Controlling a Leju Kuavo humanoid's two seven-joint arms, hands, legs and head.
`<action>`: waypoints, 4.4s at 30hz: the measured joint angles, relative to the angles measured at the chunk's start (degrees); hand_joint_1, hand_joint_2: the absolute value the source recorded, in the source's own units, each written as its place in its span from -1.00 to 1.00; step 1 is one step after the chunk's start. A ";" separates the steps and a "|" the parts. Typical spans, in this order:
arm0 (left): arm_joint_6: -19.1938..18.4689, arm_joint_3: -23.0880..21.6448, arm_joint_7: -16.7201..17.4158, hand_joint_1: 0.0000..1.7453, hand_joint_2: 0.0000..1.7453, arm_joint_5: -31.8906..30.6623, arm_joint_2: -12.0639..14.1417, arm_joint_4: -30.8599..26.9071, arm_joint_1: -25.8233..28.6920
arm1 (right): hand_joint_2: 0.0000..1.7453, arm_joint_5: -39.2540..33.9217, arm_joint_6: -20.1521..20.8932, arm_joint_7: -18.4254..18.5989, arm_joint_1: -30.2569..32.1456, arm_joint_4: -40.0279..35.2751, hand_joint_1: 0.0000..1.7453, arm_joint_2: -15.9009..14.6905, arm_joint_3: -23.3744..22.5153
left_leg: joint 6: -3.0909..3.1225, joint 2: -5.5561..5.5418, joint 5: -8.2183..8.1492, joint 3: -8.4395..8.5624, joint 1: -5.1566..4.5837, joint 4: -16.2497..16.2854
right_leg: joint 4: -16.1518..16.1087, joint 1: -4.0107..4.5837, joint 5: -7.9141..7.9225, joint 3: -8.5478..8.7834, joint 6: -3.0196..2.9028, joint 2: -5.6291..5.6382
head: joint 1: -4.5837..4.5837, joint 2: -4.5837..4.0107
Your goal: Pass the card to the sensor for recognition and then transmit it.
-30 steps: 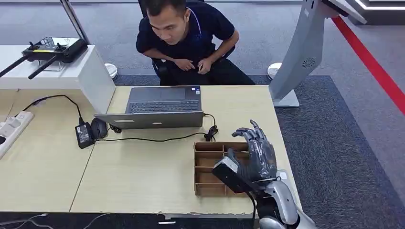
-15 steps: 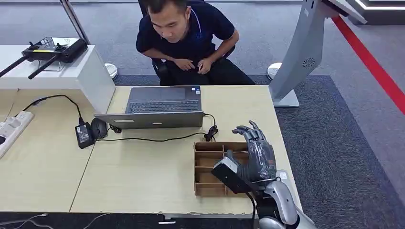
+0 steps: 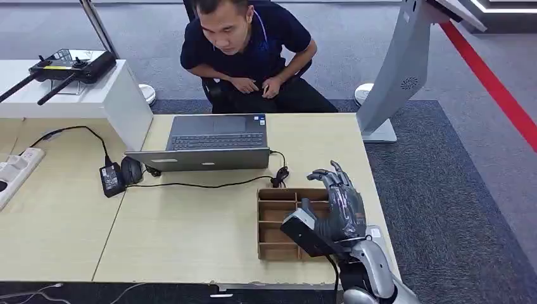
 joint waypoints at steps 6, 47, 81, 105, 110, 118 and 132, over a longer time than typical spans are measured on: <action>-0.02 0.00 -0.02 -1.00 1.00 0.02 0.00 0.00 0.00 | 1.00 -0.02 0.00 0.17 0.00 0.00 -0.24 0.00 0.00 | 0.00 0.00 0.00 0.00 0.00 0.00 | 0.00 0.00 0.00 0.00 0.00 0.00 | 0.00 0.00; -3.04 0.02 -0.74 -1.00 1.00 2.82 0.07 0.00 -0.01 | 1.00 -0.48 0.59 0.44 0.15 0.02 -0.46 -0.04 0.17 | 0.00 0.00 0.00 -0.02 0.00 0.00 | 0.00 0.00 0.00 -0.03 0.00 0.00 | 0.00 0.00; -48.33 22.79 7.43 -1.00 1.00 44.54 9.20 0.11 0.06 | 1.00 -3.56 0.48 -3.74 2.51 4.39 -0.42 -1.38 -0.39 | 0.00 0.00 0.00 -0.04 0.01 -0.01 | 0.02 0.01 0.00 -0.02 0.00 0.00 | -0.02 0.00; -48.35 26.99 7.63 -1.00 1.00 45.40 9.84 0.11 0.19 | 1.00 -3.08 0.37 -3.61 2.47 4.74 -0.42 -1.40 -0.42 | 0.00 0.00 0.00 -0.04 0.01 0.00 | 0.02 0.01 0.00 -0.04 0.00 0.00 | 0.00 0.00; -38.47 25.35 1.17 -1.00 1.00 35.06 9.31 0.11 0.10 | 1.00 -1.48 0.22 -1.44 2.65 4.70 -0.44 -1.40 -0.46 | 0.00 0.01 0.00 -0.03 -0.01 0.00 | 0.00 -0.01 0.00 -0.06 0.00 0.00 | 0.00 0.00; 3.05 8.28 0.50 -1.00 1.00 2.04 1.70 -0.24 -0.70 | 1.00 0.35 0.07 2.01 3.37 4.31 -0.44 -1.27 -0.44 | 0.03 0.02 -0.02 -0.08 -0.16 0.02 | 0.00 -0.14 0.02 -0.06 0.04 0.04 | 0.04 0.00; 0.17 -2.89 0.31 -1.00 1.00 3.32 0.55 -0.22 -0.56 | 1.00 0.18 -0.22 2.23 3.03 5.88 -0.56 -1.33 -0.46 | 0.03 -0.03 -0.02 -0.11 -0.12 0.04 | 0.02 -0.11 0.01 -0.10 0.05 0.00 | 0.00 0.00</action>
